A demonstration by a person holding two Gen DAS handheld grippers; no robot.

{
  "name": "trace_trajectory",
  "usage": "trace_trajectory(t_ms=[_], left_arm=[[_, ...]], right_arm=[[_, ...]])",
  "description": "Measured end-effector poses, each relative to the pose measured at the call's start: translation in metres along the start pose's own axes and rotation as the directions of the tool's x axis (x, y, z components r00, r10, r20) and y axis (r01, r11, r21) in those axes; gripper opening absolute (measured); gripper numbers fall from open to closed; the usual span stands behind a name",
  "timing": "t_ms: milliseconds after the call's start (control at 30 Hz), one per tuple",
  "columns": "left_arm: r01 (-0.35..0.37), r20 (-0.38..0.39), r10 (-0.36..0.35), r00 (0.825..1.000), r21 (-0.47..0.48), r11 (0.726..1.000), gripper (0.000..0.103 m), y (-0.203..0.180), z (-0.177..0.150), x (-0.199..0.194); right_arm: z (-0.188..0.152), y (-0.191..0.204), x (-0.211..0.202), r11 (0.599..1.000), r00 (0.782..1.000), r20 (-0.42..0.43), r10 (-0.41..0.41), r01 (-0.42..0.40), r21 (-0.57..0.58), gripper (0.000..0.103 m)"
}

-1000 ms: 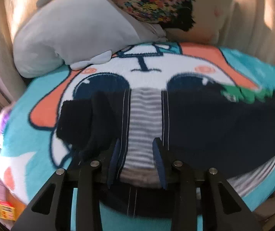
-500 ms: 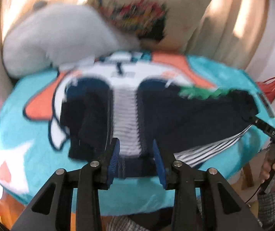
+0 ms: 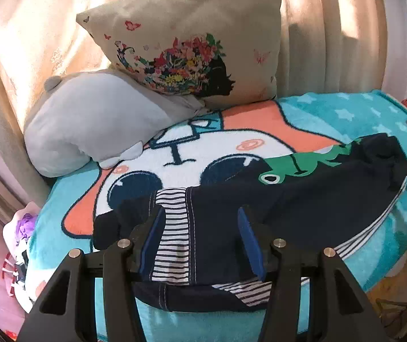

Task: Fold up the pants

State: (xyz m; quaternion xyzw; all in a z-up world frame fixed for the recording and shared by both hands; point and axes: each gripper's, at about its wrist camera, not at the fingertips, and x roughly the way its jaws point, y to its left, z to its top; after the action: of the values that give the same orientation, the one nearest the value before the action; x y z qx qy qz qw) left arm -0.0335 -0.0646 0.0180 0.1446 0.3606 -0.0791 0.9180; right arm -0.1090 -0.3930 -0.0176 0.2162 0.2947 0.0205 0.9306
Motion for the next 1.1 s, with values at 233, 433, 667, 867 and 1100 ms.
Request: trace_trajectory(t_ms=[233, 433, 667, 867, 1100], left_arm=[[-0.027, -0.043, 0.027, 0.999, 0.011, 1.0, 0.052, -0.007, 0.004, 0.012], [-0.034, -0.058, 0.035, 0.998, 0.018, 0.999, 0.053, -0.011, 0.006, 0.017], [-0.038, -0.082, 0.04, 0.996, 0.02, 0.999, 0.054, -0.013, 0.004, 0.023], [-0.027, -0.089, 0.027, 0.996, 0.0, 1.0, 0.054, -0.01, 0.0, 0.023], [-0.027, -0.09, 0.025, 0.996, -0.023, 0.999, 0.054, -0.001, -0.005, 0.022]], right_arm=[[-0.002, -0.007, 0.003, 1.0, 1.0, -0.003, -0.006, 0.006, 0.009, 0.073], [-0.003, -0.01, 0.003, 1.0, 1.0, -0.003, -0.001, 0.001, 0.014, 0.075], [-0.006, -0.01, 0.005, 1.0, 1.0, -0.012, 0.0, 0.001, 0.023, 0.076], [-0.005, -0.007, 0.004, 1.0, 1.0, -0.018, -0.009, 0.009, 0.009, 0.077], [-0.004, -0.004, 0.002, 1.0, 0.999, -0.023, -0.023, 0.023, 0.014, 0.078]])
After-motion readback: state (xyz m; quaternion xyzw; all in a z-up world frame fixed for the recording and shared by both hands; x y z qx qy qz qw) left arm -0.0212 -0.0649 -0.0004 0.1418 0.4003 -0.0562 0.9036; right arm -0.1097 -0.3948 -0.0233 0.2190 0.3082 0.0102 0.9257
